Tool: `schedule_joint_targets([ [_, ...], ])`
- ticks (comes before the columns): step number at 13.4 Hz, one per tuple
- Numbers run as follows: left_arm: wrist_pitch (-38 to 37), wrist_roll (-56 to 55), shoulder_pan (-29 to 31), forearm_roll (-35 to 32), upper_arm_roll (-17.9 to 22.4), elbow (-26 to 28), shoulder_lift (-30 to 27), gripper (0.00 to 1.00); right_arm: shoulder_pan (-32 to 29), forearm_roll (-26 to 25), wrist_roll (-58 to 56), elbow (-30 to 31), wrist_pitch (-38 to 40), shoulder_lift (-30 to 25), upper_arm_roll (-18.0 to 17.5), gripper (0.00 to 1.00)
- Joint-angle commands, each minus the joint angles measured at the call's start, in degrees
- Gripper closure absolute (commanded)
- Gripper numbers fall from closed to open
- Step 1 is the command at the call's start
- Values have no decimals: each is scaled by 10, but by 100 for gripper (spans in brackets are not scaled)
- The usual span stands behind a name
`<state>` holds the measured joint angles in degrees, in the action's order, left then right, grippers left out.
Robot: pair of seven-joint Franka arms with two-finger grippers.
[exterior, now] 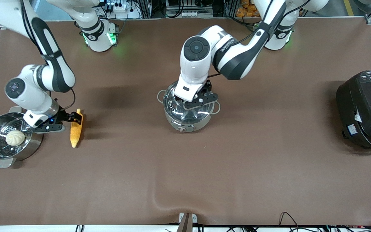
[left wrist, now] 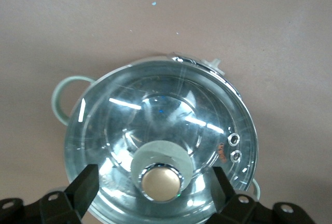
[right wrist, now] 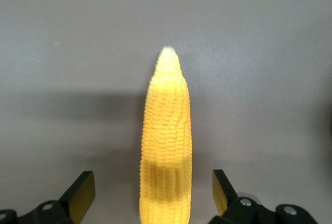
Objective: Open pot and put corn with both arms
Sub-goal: 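Grasp the lid knob with the left gripper while the right gripper grasps the corn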
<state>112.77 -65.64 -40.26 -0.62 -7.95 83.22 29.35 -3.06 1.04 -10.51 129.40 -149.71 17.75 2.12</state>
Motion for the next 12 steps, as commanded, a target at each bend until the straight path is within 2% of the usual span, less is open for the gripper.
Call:
schedule_joint_targets([
  [1,37,-22,-11,-14,6,41,-9,4,-10,-3,-6,16,-56,32,-3,0],
  [4,44,-22,-12,-16,6,69,-10,8,-12,-4,-6,14,-63,46,-3,0],
  [6,48,-26,-12,-15,5,75,-11,14,-11,-4,-7,14,-65,48,-3,37],
  [7,49,-35,-13,-16,5,74,-11,14,-10,-4,-8,15,-63,45,-3,53],
  [8,49,-37,-14,-15,5,74,-11,16,-7,-4,-7,15,-57,38,-3,73],
  [9,49,-38,-15,-15,5,74,-11,18,-8,-4,-6,14,-51,29,-3,85],
  [10,49,-38,-16,-15,4,74,-11,20,-7,-4,-8,9,-38,19,-3,87],
  [12,49,-41,-17,-15,3,74,-11,27,-6,-4,-38,-6,24,-19,-4,98],
])
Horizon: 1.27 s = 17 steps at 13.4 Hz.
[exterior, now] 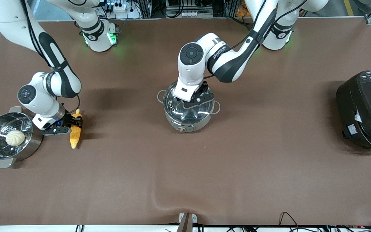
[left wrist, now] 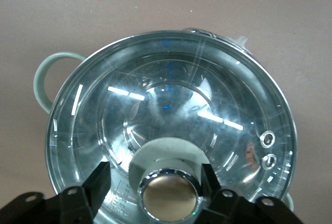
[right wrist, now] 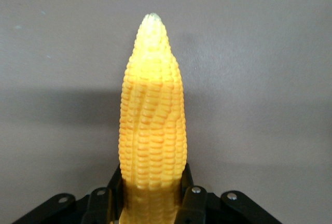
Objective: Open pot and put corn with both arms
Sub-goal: 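Grasp the lid knob with the left gripper while the right gripper grasps the corn, then lift the glass lid aside with the left gripper while the right gripper carries corn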
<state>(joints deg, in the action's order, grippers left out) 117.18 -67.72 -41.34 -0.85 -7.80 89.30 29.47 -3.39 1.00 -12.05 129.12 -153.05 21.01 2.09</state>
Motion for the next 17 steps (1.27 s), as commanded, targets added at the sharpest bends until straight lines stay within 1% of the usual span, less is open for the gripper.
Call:
schedule_joint_targets([
  [1,5,-30,-8,-13,2,13,-11,26,-2,-4,-25,-22,111,-72,-3,98],
  [3,5,-34,-11,-13,1,14,-11,27,1,-3,-17,-82,236,-88,-3,94],
  [4,5,-34,-11,-13,1,14,-11,29,2,-2,-11,-125,300,-92,-4,94],
  [5,5,-34,-11,-13,1,14,-11,33,9,-2,-2,-160,351,-100,-4,97],
  [7,5,-32,-14,-13,1,13,-7,42,28,-2,31,-217,439,-109,-5,96],
  [8,5,-32,-15,-13,1,14,-6,48,43,-2,66,-233,463,-109,-4,96],
  [9,5,-31,-15,-13,1,13,-6,55,61,-2,92,-239,466,-110,-4,96],
  [10,5,-31,-15,-13,1,14,-6,66,79,0,107,-250,465,-108,-4,96],
  [11,5,-31,-15,-13,1,13,-6,85,88,5,111,-257,462,-106,-4,96],
  [12,5,-30,-15,-13,1,13,-6,100,102,7,114,-261,457,-106,-4,96],
  [15,-2,-34,-15,-9,1,13,-10,100,143,7,199,-293,457,-101,-4,95],
  [17,-6,-29,-8,-9,1,11,-29,100,165,7,255,-299,459,-102,-4,96],
])
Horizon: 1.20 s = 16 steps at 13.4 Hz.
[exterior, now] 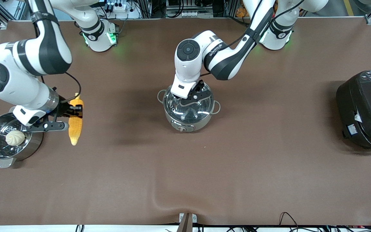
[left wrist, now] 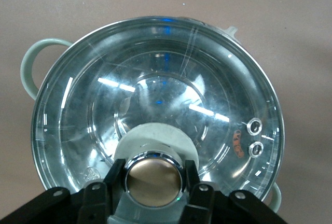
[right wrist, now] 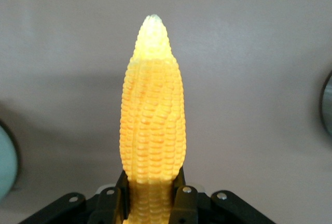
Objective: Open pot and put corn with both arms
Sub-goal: 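Lift the glass lid aside with the left gripper while the right gripper carries corn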
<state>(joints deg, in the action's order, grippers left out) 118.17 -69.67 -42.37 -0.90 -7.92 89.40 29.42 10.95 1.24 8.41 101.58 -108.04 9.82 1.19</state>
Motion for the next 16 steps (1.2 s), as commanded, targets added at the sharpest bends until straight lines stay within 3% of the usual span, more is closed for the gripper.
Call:
schedule_joint_targets([
  [1,-21,-8,4,-9,3,10,-45,100,34,4,71,-29,10,10,5,96],
  [6,-97,29,55,-8,6,9,-141,100,84,42,98,-64,-5,36,2,98],
  [10,-164,250,192,-2,3,12,-185,100,187,31,188,-67,-37,75,4,97],
  [12,-176,360,263,-2,3,20,-183,100,238,-10,257,-68,-40,92,3,97],
  [16,-123,554,399,0,3,100,-174,100,330,-15,381,-87,-112,134,3,98],
])
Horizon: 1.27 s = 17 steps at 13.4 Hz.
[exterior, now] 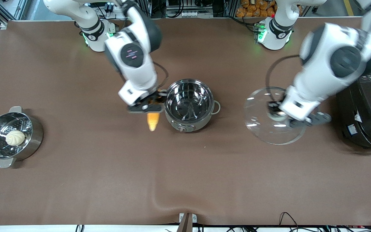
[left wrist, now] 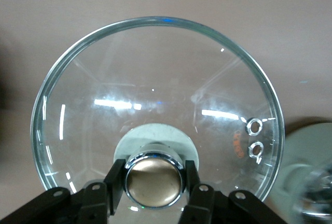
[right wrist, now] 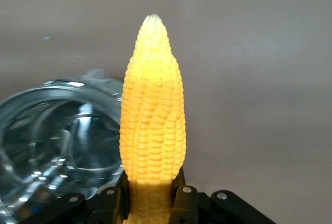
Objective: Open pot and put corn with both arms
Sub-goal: 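Lift the glass lid aside with the left gripper while the right gripper carries corn, then lower the corn into the pot and open the right gripper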
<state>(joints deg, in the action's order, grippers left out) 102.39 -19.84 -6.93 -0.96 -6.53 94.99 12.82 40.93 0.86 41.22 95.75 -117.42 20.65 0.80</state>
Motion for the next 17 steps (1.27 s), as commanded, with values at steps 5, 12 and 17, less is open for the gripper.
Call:
schedule_joint_targets([
  [5,226,82,71,5,-9,208,11,100,87,-24,149,-33,-76,67,8,97],
  [12,309,83,81,1,-8,286,50,100,81,-20,177,-42,-96,71,11,0],
  [17,359,82,80,1,-8,313,61,57,25,-24,174,-41,13,-9,17,0],
])
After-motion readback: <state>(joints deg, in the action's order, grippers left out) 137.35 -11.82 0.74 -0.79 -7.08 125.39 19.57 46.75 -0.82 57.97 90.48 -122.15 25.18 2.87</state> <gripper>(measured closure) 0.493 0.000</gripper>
